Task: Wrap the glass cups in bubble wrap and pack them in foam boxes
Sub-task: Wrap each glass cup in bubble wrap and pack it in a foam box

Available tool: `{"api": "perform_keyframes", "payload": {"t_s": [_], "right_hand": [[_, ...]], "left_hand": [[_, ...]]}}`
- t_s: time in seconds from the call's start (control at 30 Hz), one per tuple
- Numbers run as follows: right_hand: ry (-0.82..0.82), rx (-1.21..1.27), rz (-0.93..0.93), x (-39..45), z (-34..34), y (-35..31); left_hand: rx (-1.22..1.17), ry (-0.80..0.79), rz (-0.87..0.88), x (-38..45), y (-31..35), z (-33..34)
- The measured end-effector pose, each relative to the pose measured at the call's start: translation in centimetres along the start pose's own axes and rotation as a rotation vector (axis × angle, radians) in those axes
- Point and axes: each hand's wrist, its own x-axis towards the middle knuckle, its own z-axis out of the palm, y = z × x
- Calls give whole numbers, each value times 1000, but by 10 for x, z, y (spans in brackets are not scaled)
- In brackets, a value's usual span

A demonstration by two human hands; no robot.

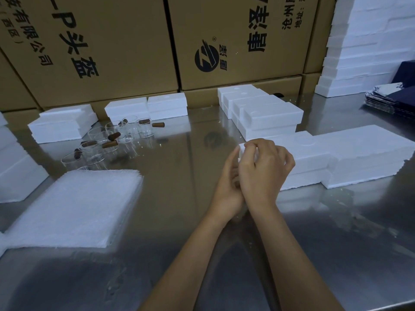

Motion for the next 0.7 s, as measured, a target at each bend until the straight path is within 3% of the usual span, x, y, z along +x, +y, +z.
{"api": "perform_keyframes", "payload": {"t_s": [0.33,0.7], "right_hand": [[12,11,-134,1,0,3],[-26,103,-139,0,0,1]], "left_hand": [[-280,-25,-248,4,-5,6],[-226,-130,-196,9,-14,1]]}}
